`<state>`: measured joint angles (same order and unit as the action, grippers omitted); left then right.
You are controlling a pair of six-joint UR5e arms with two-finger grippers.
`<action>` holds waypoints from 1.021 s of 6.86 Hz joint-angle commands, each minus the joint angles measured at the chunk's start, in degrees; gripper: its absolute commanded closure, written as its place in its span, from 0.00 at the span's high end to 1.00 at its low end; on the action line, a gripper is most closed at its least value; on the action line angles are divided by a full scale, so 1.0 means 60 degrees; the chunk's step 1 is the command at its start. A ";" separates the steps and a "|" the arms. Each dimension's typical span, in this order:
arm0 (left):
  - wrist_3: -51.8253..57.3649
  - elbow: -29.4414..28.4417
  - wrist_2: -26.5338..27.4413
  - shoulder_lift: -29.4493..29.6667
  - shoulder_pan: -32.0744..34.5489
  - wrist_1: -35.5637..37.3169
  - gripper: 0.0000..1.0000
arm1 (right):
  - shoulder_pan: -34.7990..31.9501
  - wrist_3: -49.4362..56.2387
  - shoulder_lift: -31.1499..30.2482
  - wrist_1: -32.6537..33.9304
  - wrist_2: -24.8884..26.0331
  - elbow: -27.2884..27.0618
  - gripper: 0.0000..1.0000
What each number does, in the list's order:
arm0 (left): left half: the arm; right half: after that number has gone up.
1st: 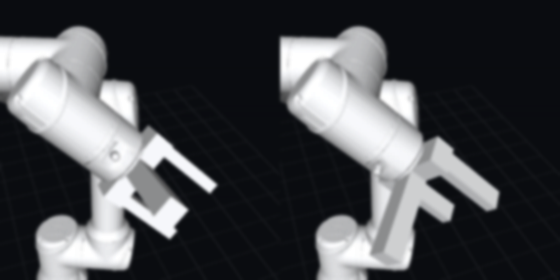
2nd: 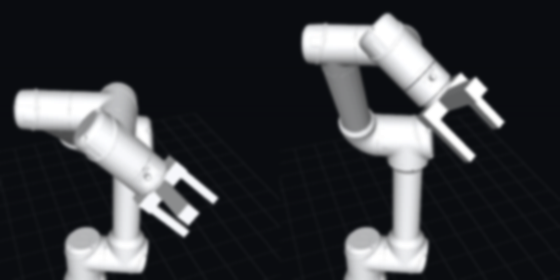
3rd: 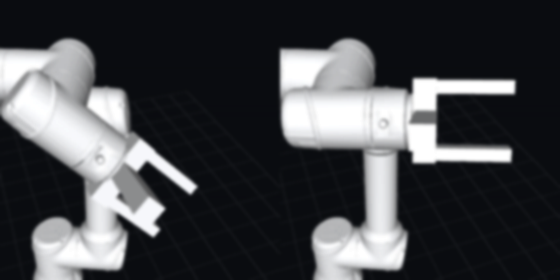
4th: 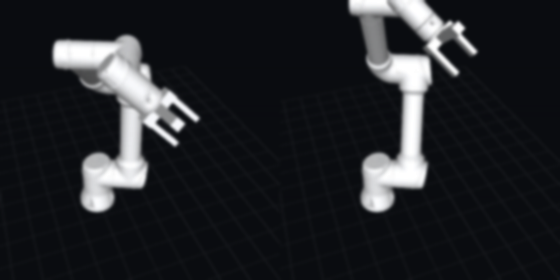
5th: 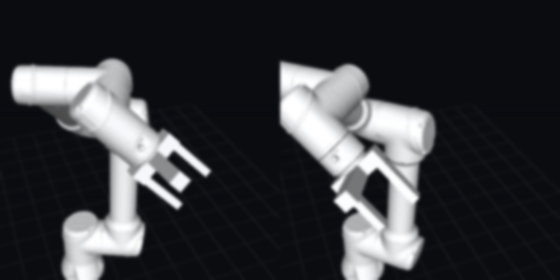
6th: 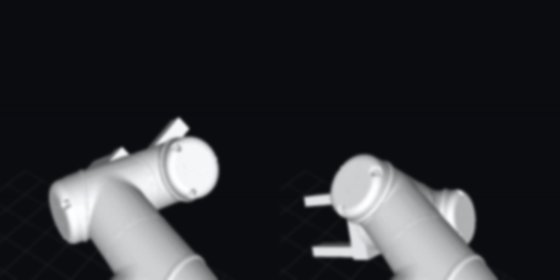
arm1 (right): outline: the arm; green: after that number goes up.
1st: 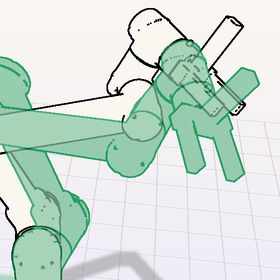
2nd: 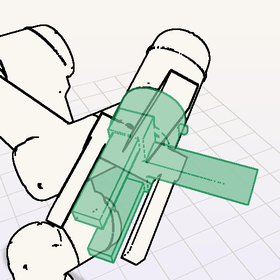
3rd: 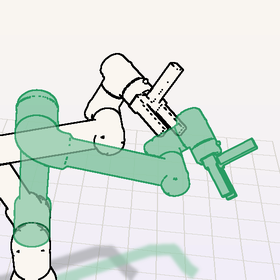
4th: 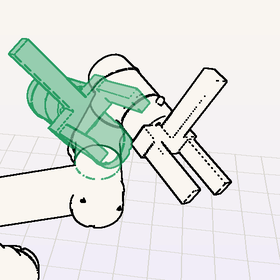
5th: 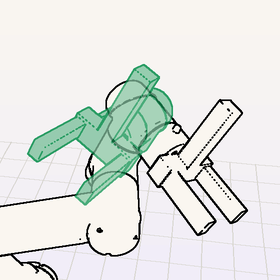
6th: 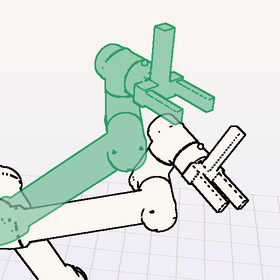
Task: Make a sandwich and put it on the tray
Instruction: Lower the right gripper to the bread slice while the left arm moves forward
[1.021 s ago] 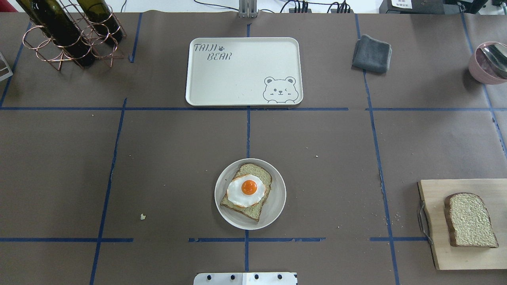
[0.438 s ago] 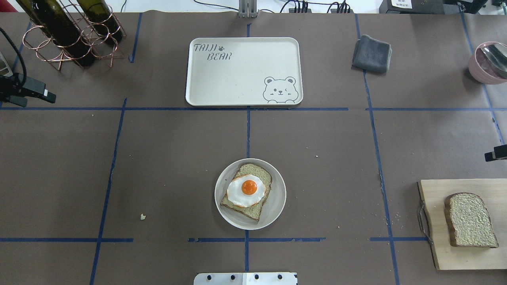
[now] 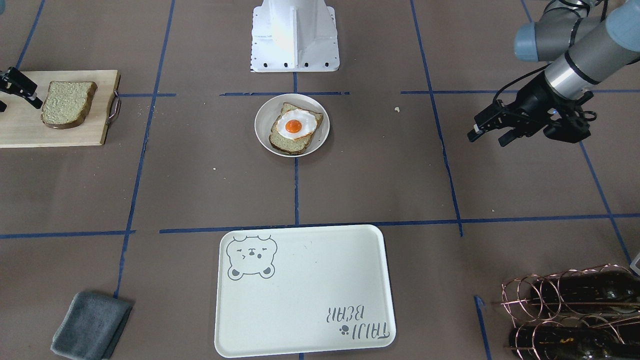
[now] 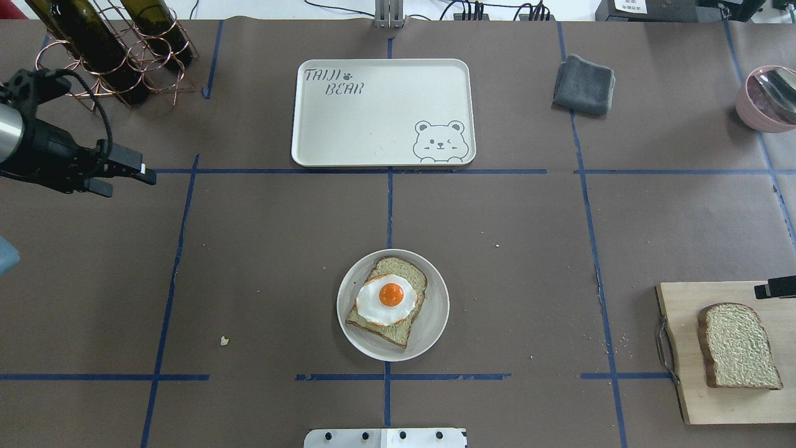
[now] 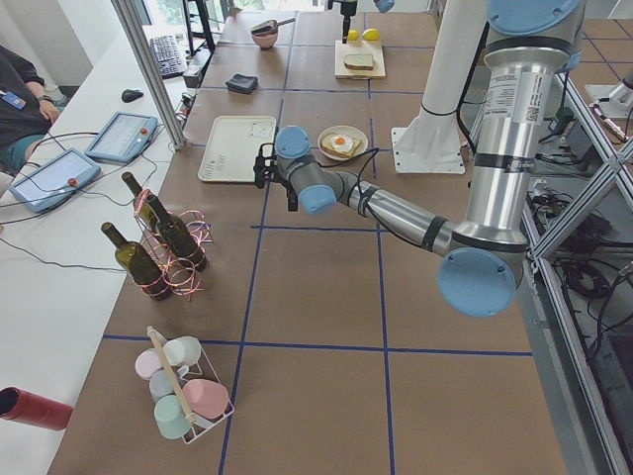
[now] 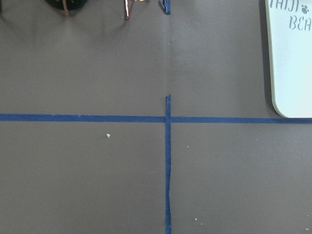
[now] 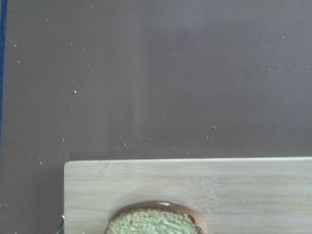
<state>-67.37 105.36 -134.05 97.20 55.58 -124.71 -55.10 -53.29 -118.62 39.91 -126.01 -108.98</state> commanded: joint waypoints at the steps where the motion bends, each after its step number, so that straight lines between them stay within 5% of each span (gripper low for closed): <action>1: -0.1148 0.0033 0.0325 0.0470 -0.0707 -0.0089 1.00 | 0.1092 -0.0809 -0.0458 -0.0948 0.0811 0.0217 0.98; 2: -0.1150 0.0033 0.0325 0.0485 -0.0708 -0.0089 1.00 | 0.1590 -0.1279 -0.0459 -0.2157 0.1251 0.1031 0.98; 4: -0.1150 0.0018 0.0325 0.0485 -0.0708 -0.0089 1.00 | 0.2296 -0.1999 -0.0459 -0.2726 0.1606 0.1230 0.96; 7: -0.1150 0.0033 0.0325 0.0485 -0.0708 -0.0090 1.00 | 0.2489 -0.2060 -0.0590 -0.2726 0.1592 0.1230 0.73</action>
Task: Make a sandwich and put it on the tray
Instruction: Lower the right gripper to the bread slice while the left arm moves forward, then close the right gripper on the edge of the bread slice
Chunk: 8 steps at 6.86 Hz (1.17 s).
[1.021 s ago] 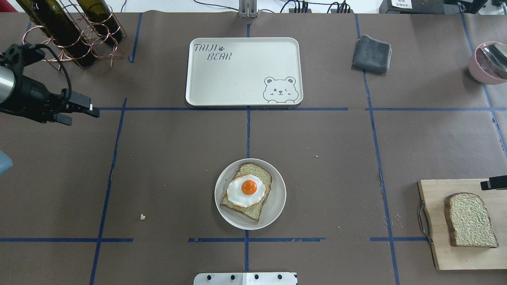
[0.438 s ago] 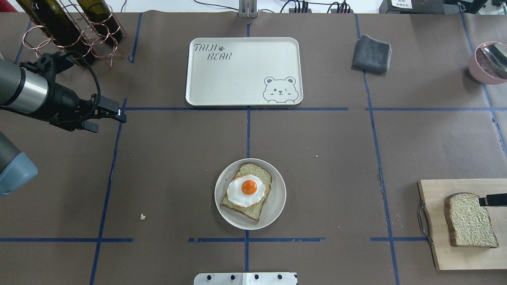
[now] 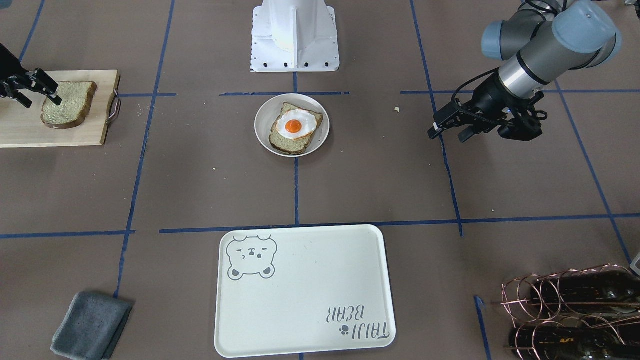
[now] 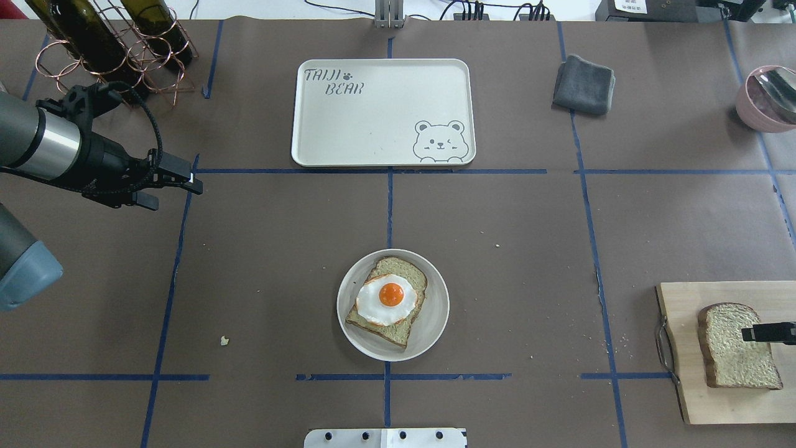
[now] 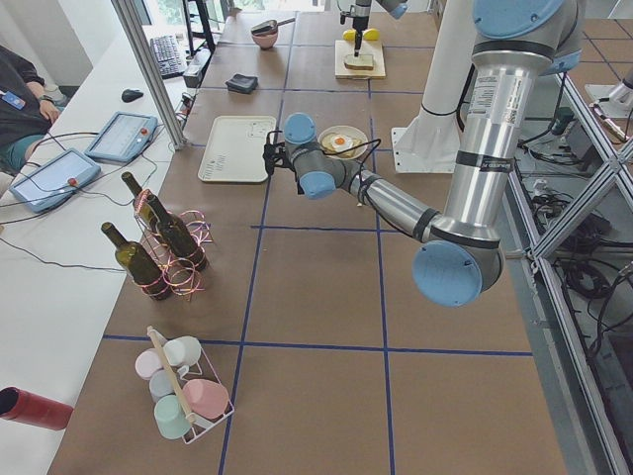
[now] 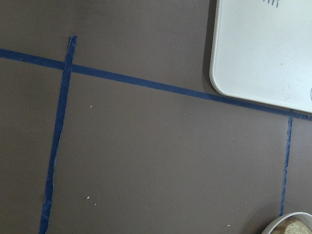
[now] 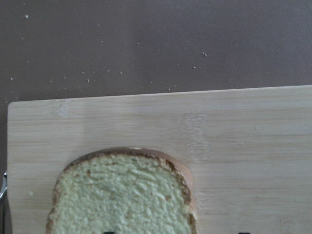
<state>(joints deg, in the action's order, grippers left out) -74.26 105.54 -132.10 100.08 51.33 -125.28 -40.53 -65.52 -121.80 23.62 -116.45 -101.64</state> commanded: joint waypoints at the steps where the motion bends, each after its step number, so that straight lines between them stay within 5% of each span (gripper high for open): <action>1: -0.0001 0.0002 0.0000 -0.0009 -0.0001 -0.0008 1.00 | 0.0061 -0.0023 -0.0105 -0.0011 -0.0016 0.0006 0.66; 6: -0.0001 0.0017 0.0000 -0.0009 0.0014 -0.0008 1.00 | 0.0265 -0.0023 -0.0179 -0.0011 -0.0060 0.0021 0.61; 7: -0.0001 0.0017 0.0000 -0.0009 0.0014 -0.0008 1.00 | 0.0295 -0.0023 -0.0165 -0.0011 -0.0060 0.0021 0.57; 8: -0.0001 0.0017 0.0000 -0.0009 0.0014 -0.0008 1.00 | 0.0324 -0.0023 -0.0164 -0.0011 -0.0060 0.0021 0.41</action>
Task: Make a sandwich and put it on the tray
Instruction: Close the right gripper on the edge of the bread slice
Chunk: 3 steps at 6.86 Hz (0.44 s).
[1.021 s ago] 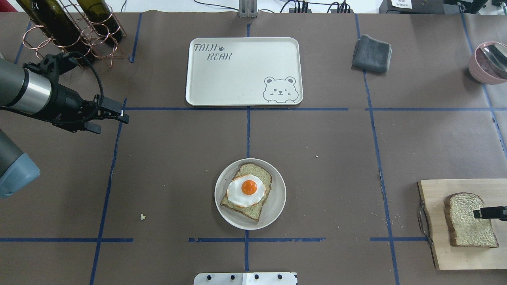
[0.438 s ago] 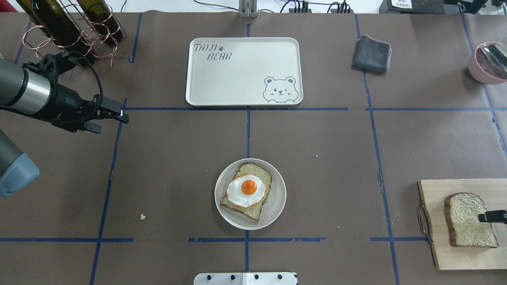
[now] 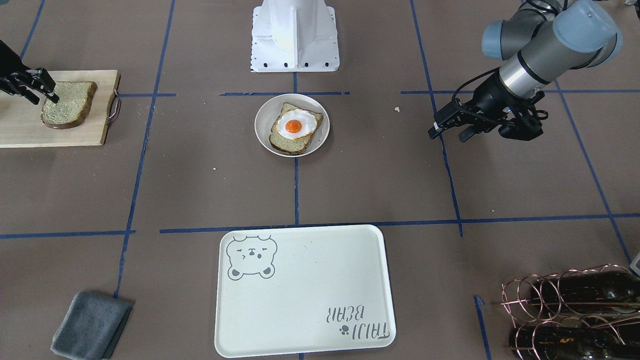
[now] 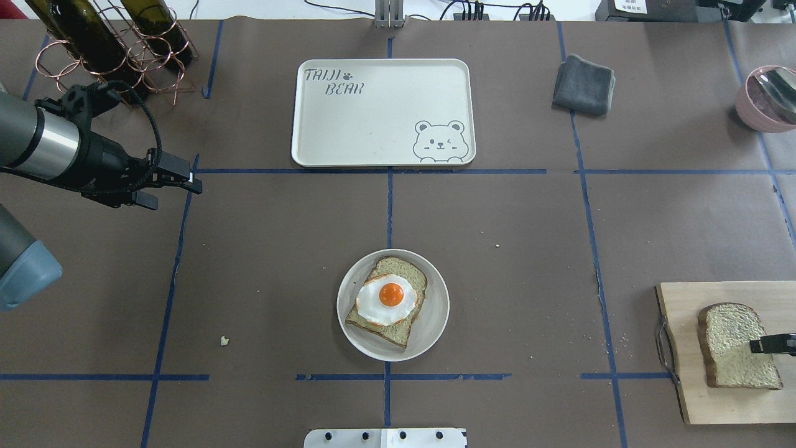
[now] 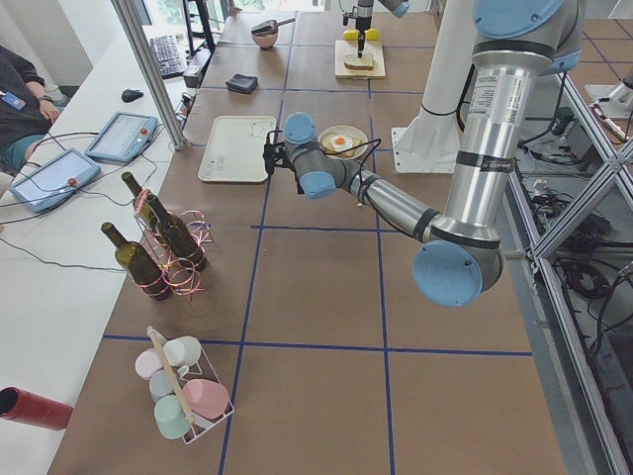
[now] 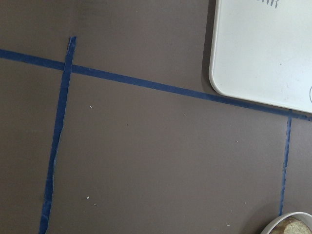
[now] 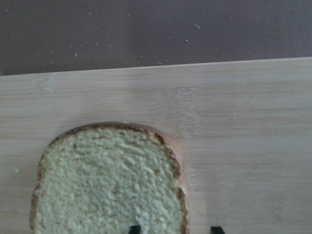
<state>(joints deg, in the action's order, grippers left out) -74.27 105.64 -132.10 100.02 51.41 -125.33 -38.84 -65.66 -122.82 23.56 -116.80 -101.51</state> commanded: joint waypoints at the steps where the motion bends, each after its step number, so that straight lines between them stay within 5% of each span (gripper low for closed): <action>1: 0.0000 0.0000 0.0000 -0.0015 0.0000 0.0000 1.00 | 0.0057 0.0000 -0.0009 0.0000 0.0000 0.0015 0.14; 2: 0.0000 0.0000 0.0000 -0.0015 0.0000 0.0014 1.00 | 0.0057 0.0015 -0.0009 0.0000 0.0000 0.0015 0.00; 3: 0.0000 0.0000 0.0000 -0.0015 0.0015 0.0000 1.00 | 0.0057 0.0029 -0.0009 0.0000 -0.0015 0.0015 0.00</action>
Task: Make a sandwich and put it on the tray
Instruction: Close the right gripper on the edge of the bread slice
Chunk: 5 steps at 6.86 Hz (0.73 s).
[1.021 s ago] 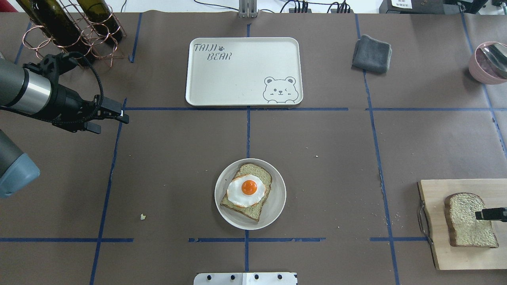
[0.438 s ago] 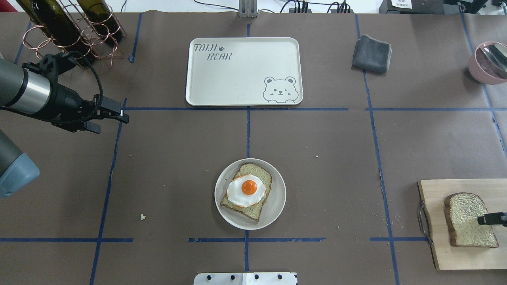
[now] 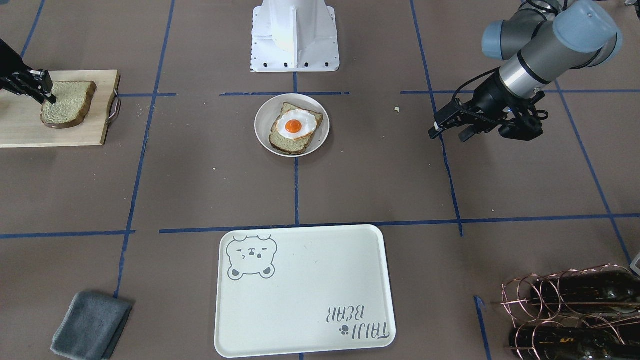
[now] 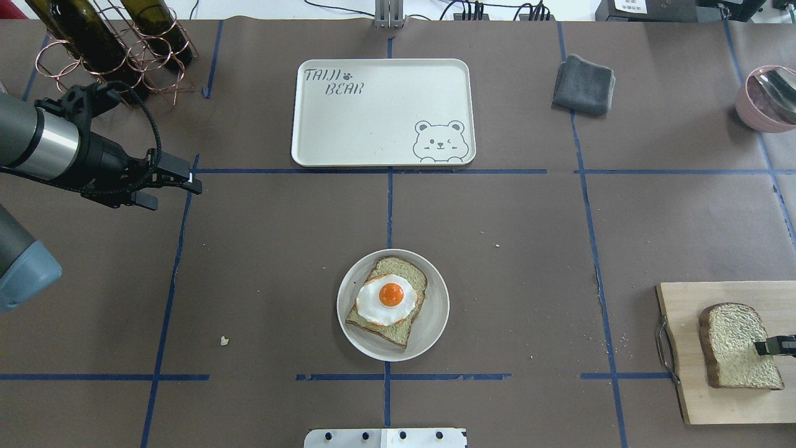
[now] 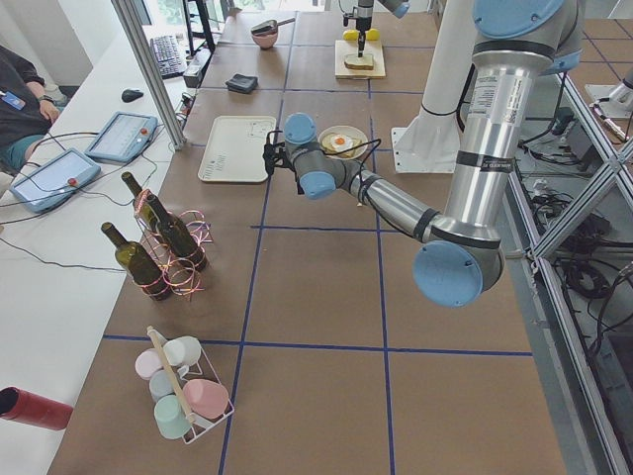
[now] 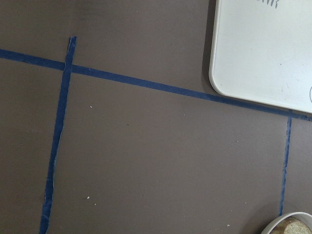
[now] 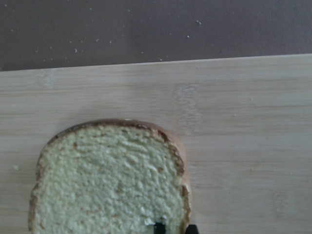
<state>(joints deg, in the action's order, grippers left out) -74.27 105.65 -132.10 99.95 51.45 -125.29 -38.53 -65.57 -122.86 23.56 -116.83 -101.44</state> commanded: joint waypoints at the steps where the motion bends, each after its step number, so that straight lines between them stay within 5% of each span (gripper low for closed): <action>1: 0.0000 0.0014 0.0000 -0.0002 0.0010 -0.0007 1.00 | 0.0006 0.0016 -0.0002 0.0000 0.0003 -0.0012 0.00; 5: -0.0014 0.0029 0.0000 -0.0002 0.0010 0.0008 1.00 | -0.0154 0.0001 0.0115 -0.0892 -0.0245 -0.0595 0.00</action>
<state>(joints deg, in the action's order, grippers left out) -74.29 105.87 -132.10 99.93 51.50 -125.27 -39.00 -65.54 -122.48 20.14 -117.64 -103.52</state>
